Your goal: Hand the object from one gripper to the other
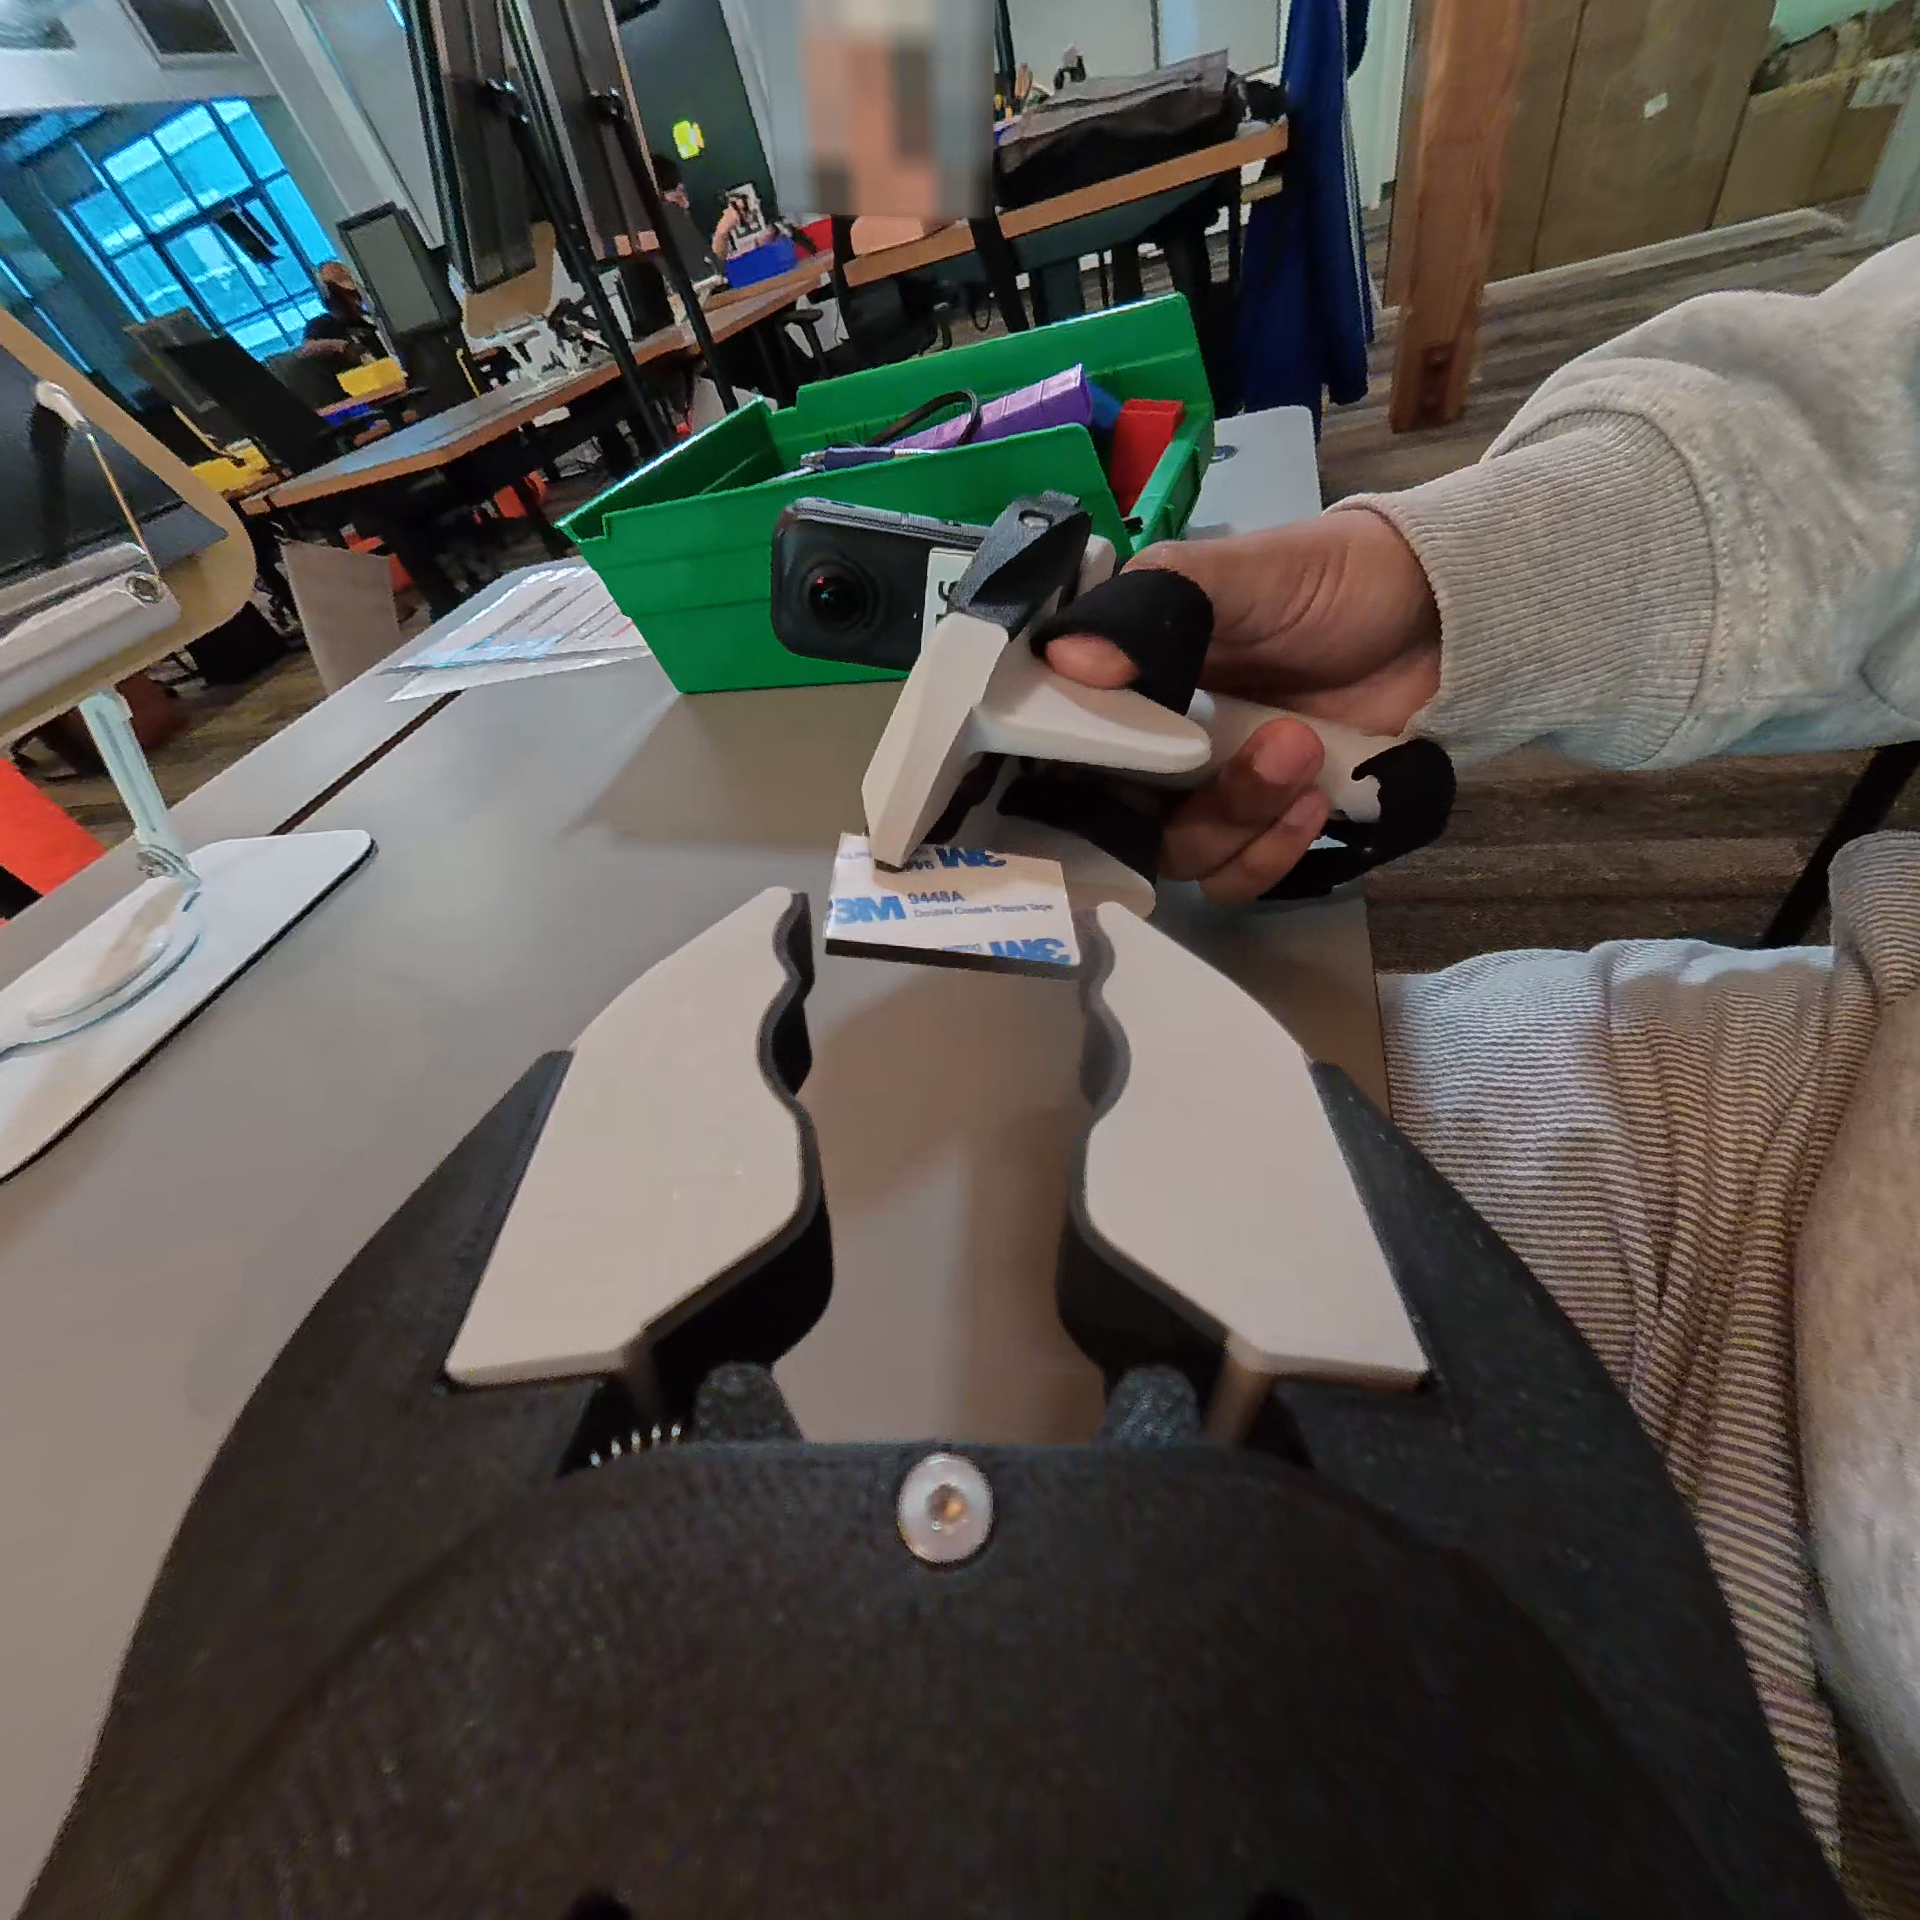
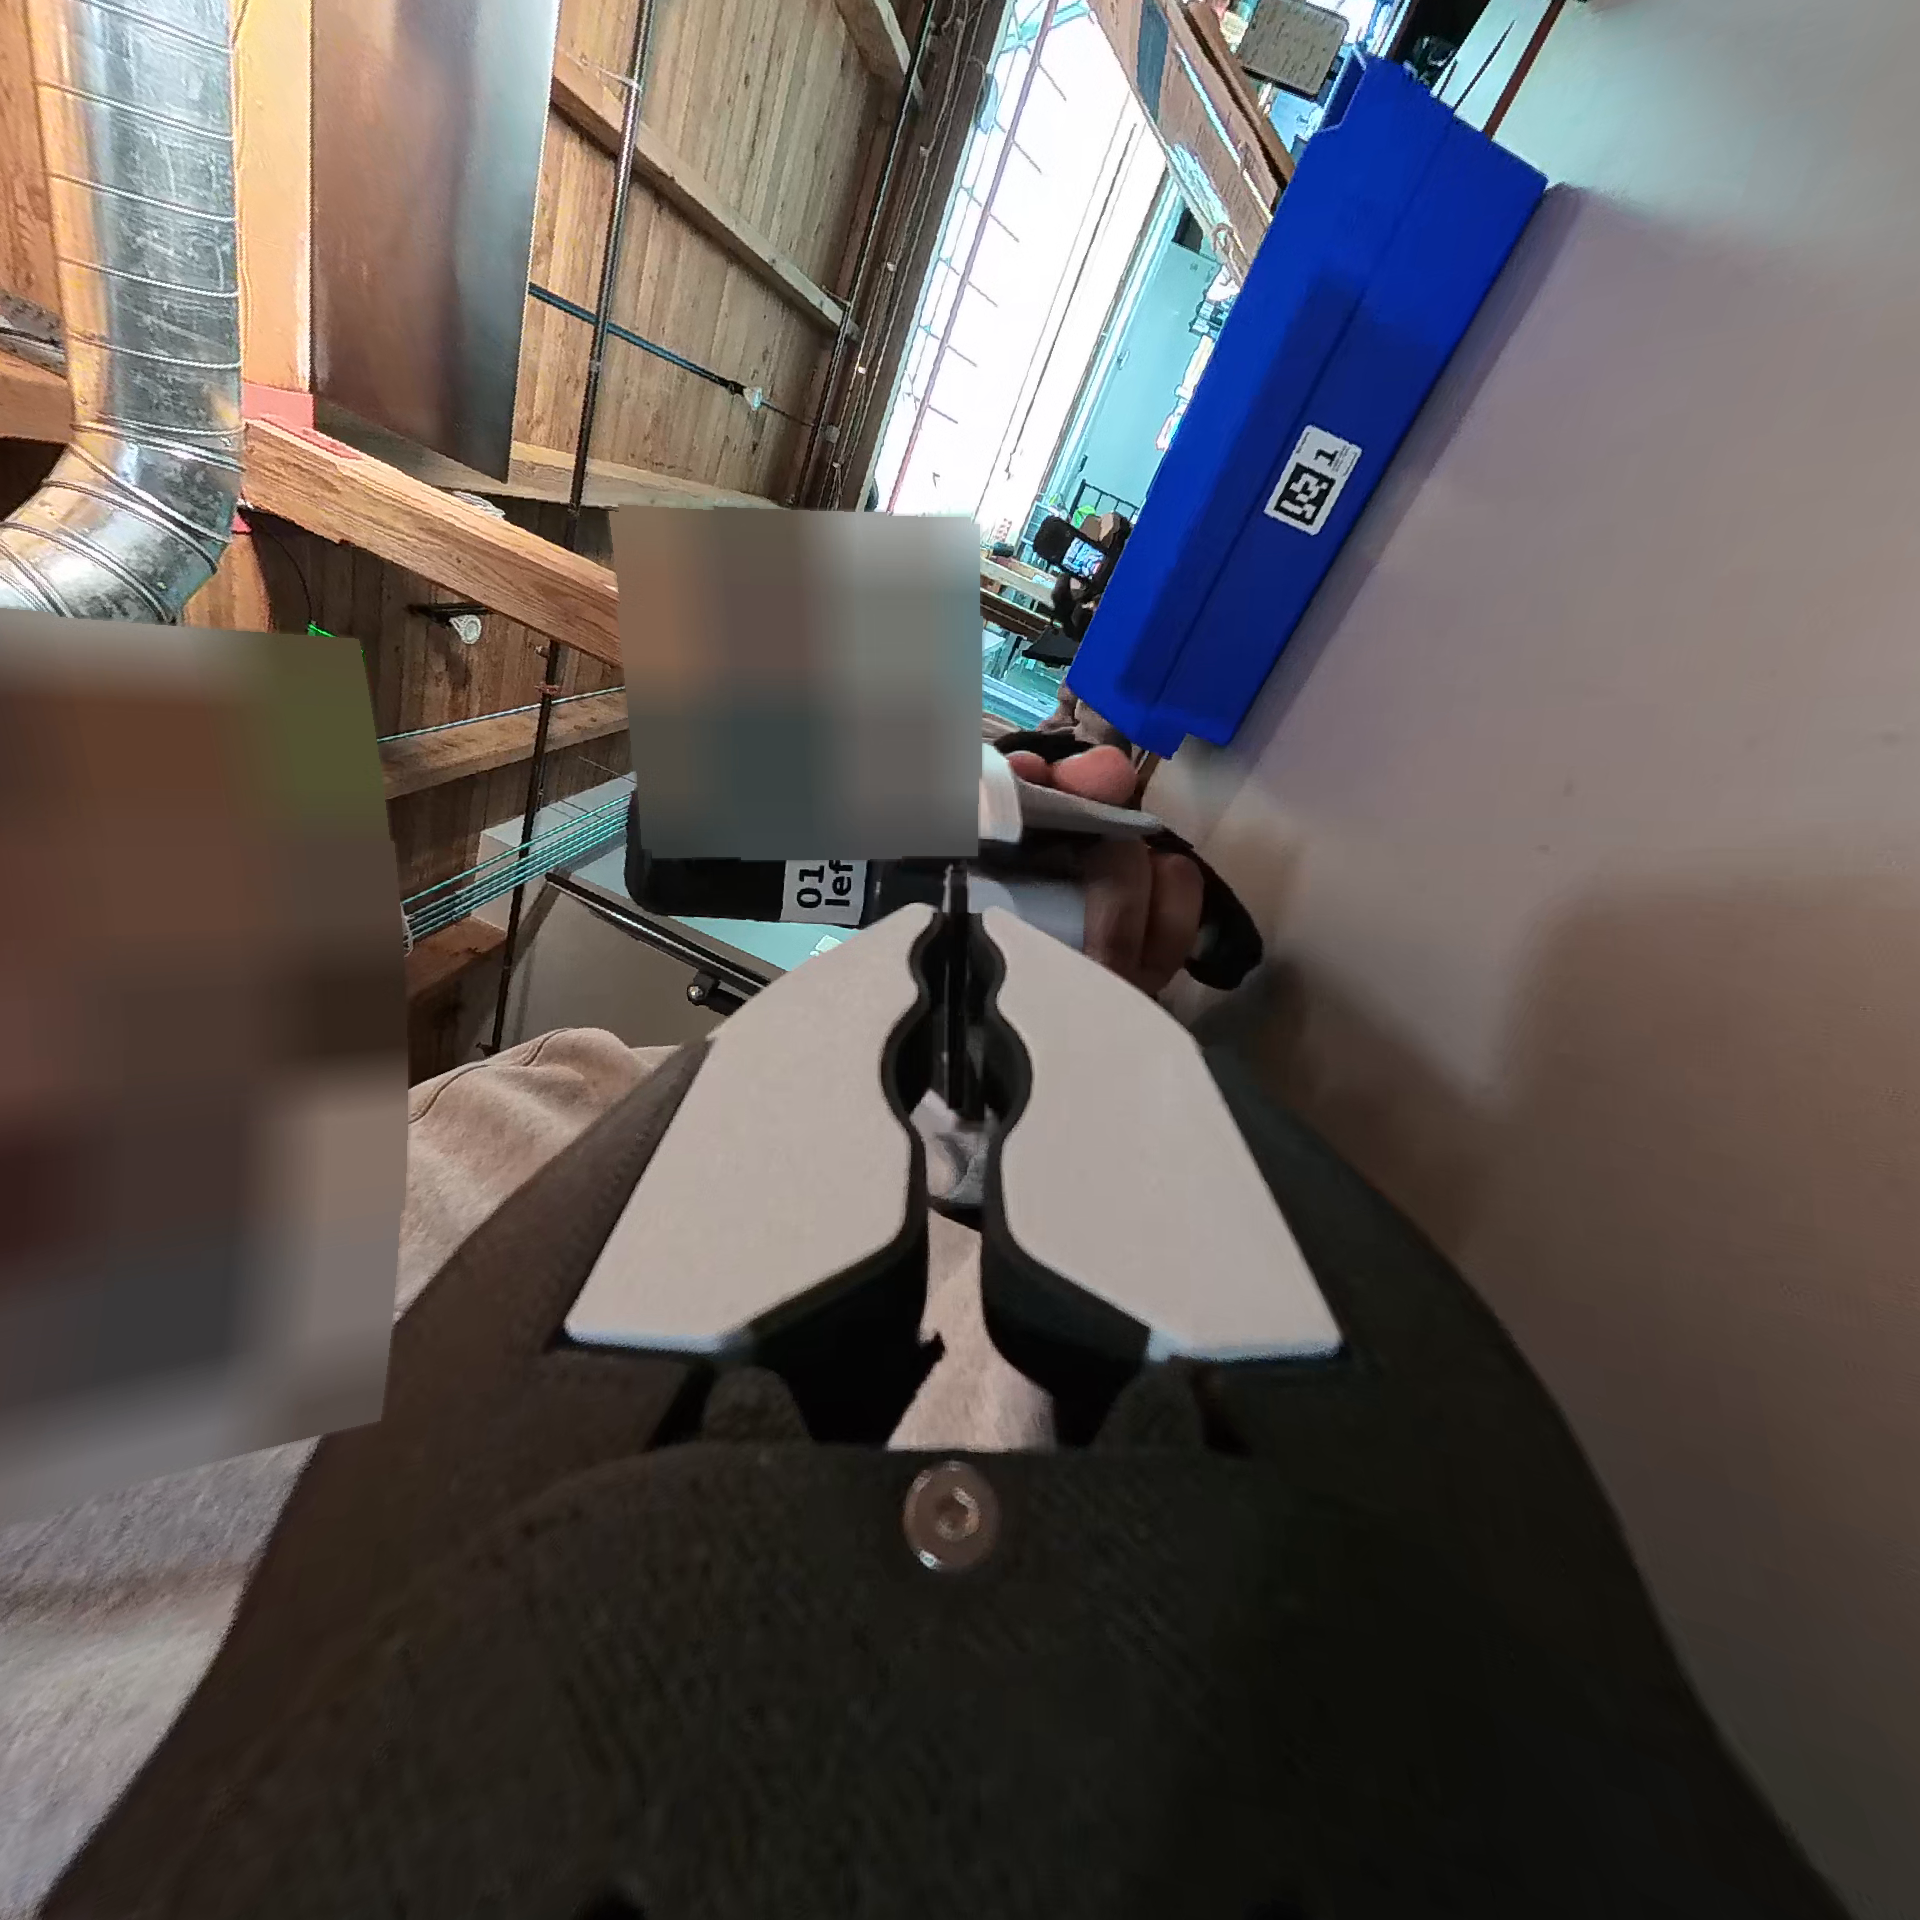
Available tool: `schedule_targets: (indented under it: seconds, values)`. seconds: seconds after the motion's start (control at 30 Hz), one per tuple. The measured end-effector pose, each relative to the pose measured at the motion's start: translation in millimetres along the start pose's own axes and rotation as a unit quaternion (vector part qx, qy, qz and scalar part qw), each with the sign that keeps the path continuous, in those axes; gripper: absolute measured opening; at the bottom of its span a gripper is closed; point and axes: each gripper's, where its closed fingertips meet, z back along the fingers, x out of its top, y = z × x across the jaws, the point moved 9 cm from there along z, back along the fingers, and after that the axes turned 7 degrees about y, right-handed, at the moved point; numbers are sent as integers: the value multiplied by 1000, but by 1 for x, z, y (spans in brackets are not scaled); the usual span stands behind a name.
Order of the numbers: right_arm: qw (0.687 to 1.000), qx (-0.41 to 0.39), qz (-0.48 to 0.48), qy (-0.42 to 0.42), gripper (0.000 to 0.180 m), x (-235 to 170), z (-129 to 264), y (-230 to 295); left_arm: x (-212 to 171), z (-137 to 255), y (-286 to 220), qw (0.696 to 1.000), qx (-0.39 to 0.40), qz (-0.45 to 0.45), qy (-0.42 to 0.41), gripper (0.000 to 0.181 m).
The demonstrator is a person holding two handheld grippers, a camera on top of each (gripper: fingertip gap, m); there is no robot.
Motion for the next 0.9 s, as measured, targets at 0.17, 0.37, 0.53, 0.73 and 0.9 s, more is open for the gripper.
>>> schedule_targets:
  seconds: [0.17, 0.37, 0.53, 0.73, 0.9]
  values:
    - [1000, 1, 1, -1, 4, 0, 0, 0, 1, 1, 1, 1000, -7, 5, -5, 47]
    - [1000, -4, 11, -9, 10, 1, 0, 1, 2, 3, 3, 1000, -9, 14, -11, 46]
    - [995, -24, 73, -69, 36, 9, 8, 10, 1, 7, 12, 996, -26, 74, -36, 46]
    - [969, -89, 228, -13, 40, 6, -2, 26, -2, 15, 27, 958, -137, 235, -95, 47]
    - [890, -166, 425, -6, 43, 1, -8, 43, -8, 24, 42, 913, -175, 335, -152, 46]
